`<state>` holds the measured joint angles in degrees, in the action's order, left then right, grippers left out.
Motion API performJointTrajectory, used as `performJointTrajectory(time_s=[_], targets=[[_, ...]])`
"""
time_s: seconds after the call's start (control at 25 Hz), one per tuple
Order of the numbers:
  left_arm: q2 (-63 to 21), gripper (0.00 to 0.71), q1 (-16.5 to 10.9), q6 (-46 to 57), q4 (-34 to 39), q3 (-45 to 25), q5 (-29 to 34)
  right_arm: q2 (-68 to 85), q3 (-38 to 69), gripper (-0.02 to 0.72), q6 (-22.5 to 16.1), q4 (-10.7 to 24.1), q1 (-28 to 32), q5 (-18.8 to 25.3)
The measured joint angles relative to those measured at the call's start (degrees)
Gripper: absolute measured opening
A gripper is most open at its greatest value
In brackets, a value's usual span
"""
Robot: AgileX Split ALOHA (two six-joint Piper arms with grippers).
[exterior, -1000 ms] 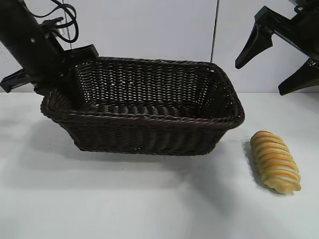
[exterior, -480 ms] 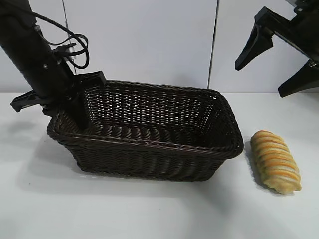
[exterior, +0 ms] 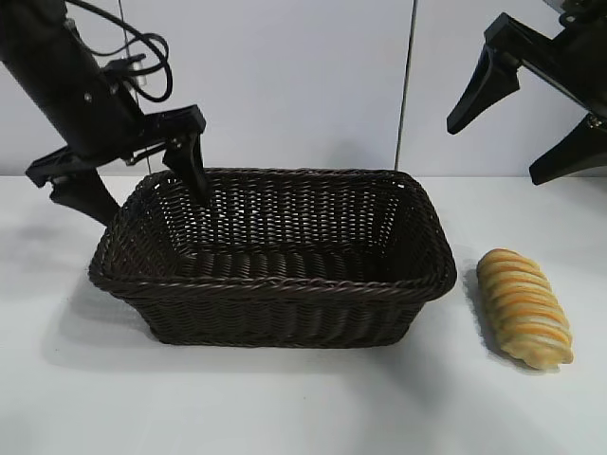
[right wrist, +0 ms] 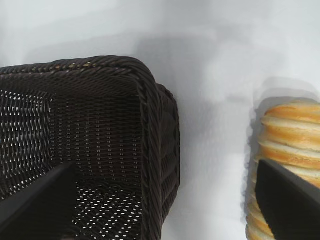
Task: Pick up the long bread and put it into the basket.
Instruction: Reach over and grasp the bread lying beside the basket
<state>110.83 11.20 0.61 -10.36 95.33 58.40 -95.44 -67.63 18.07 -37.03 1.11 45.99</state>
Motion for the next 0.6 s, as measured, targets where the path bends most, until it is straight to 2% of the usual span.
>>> performJointTrajectory(time_s=[0.12, 0.36, 0.44, 0.6], targets=[[0.0, 0.694, -5.5, 0.1, 2.5, 4.8, 2.9, 0.0, 0.0, 0.695, 0.0, 0.0, 0.0, 0.0], [0.0, 0.694, -20.0, -1.3, 4.7, 9.9, 8.2, 0.0, 0.0, 0.695, 0.0, -0.1, 0.0, 0.2], [0.0, 0.694, -24.0, -1.8, 6.2, 11.1, 10.4, 0.0, 0.0, 0.695, 0.0, -0.1, 0.0, 0.4], [-2.2, 0.694, -29.6, -2.7, 6.9, 11.7, 12.4, 0.0, 0.0, 0.695, 0.0, -0.1, 0.0, 0.5]])
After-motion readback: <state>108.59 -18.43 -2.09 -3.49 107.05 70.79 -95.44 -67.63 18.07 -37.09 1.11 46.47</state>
